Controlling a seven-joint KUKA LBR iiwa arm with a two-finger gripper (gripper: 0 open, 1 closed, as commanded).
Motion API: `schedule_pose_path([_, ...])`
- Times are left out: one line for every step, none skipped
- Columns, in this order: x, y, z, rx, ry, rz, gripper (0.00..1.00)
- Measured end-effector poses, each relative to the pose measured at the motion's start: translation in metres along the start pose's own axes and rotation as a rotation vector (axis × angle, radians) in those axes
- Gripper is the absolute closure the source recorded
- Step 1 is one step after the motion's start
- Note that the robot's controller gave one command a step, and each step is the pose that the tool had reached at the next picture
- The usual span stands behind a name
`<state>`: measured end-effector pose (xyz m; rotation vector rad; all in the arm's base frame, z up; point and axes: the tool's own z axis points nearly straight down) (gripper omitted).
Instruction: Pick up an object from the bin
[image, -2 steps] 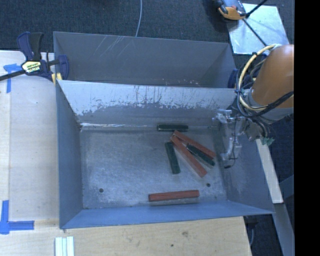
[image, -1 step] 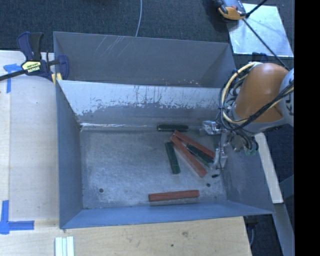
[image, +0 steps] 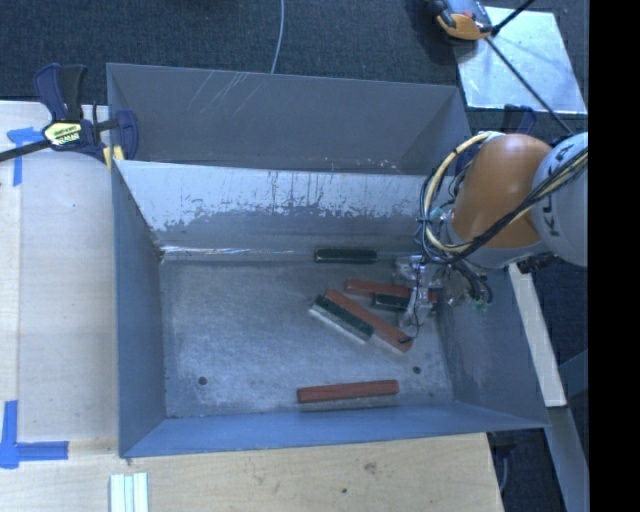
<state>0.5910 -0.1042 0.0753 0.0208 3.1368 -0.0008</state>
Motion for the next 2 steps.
schedule_pose_path([0.0, 0.0, 0.0, 0.0, 0.0, 0.0, 1.0])
schedule_pose_path([-0.008, -0.006, -0.142, 0.0, 0.0, 0.008, 1.0])
